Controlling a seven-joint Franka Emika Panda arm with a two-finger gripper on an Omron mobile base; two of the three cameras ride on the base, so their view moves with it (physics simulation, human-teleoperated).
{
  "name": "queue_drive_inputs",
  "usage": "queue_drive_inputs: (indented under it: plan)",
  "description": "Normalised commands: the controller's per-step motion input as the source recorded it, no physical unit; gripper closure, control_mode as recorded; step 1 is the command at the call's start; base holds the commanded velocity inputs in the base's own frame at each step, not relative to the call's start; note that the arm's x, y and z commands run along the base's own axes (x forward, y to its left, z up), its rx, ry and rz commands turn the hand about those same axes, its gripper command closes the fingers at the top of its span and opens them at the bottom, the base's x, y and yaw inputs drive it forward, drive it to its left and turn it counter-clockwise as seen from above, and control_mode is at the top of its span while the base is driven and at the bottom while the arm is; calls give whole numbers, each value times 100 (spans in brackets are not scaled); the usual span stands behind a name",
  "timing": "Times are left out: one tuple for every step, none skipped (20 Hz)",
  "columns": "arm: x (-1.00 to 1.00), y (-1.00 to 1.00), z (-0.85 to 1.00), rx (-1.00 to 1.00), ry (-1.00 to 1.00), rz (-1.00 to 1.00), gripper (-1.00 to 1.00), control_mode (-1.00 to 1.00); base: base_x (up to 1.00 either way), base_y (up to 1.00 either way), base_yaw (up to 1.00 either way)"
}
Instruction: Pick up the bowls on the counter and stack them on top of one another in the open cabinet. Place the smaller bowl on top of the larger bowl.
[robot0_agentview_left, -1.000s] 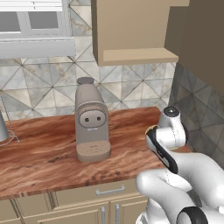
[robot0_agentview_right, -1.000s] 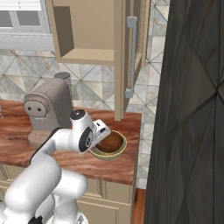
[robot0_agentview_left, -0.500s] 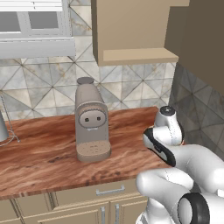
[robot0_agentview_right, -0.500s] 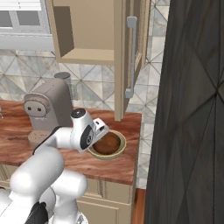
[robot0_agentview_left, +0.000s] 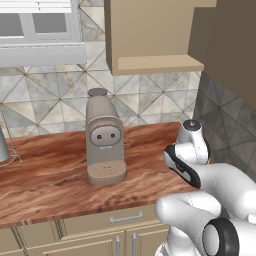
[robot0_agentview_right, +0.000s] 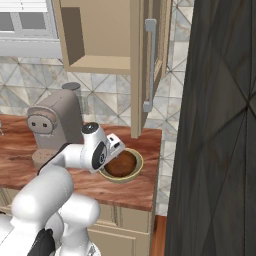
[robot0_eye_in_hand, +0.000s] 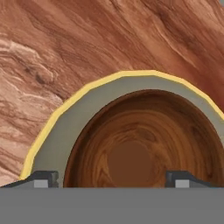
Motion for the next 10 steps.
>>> queue_drive_inputs:
  plan:
    - [-3,0,4,0,-6,0,-100,-100,0,0,0]
    - [-3,6,4,0,-6,0,-100,-100,0,0,0]
    - [-5,9,3,0,-5,0,-100,-100,0,0,0]
    - [-10,9,4,0,-5,0,-100,-100,0,0,0]
    - [-12,12,4,0,-5,0,-100,-100,0,0,0]
    - [-14,16,3,0,-3,0,-100,-100,0,0,0]
    - [-20,17,6,0,-4,0,-100,-100,0,0,0]
    - [-24,16,7,0,-4,0,-100,-100,0,0,0]
    - [-26,18,7,0,-4,0,-100,-100,0,0,0]
    - [-26,22,11,0,-3,0,-100,-100,0,0,0]
